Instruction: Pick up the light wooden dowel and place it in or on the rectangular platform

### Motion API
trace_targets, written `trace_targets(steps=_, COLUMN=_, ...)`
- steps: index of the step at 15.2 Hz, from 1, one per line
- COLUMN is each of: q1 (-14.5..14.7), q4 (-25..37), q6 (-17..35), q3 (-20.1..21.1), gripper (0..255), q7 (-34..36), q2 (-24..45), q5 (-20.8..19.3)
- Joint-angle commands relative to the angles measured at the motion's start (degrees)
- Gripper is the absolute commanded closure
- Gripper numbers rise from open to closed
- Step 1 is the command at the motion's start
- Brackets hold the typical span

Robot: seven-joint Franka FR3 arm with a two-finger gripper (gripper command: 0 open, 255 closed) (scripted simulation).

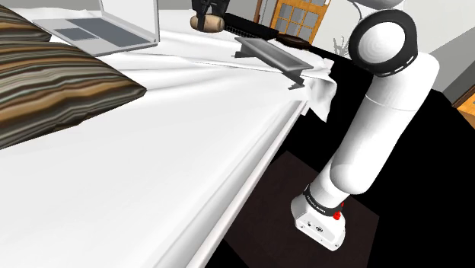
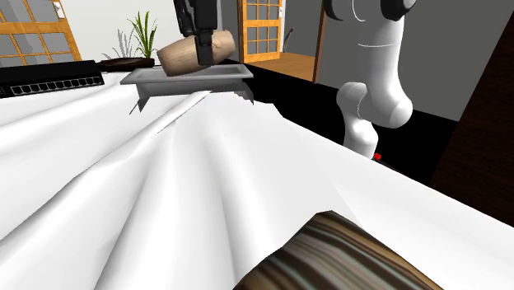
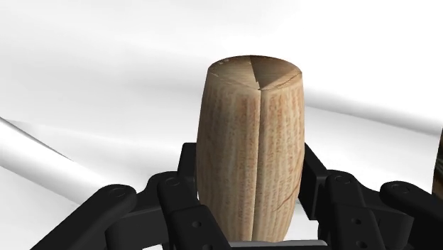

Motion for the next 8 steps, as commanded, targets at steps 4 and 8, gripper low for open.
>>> trace_targets(steps=4, q1=-4.19, q4=-4.26, q6=0.24, q3=-2.78, gripper=255, q7=-6.78, q2=-3.45, q5=0.92)
trace_targets(steps=8, q1=-7.38, q4=-6.10, q6=0.08, q3=-5.29, gripper=255, q7=-12.38, q2=-4.95, q5=1.29)
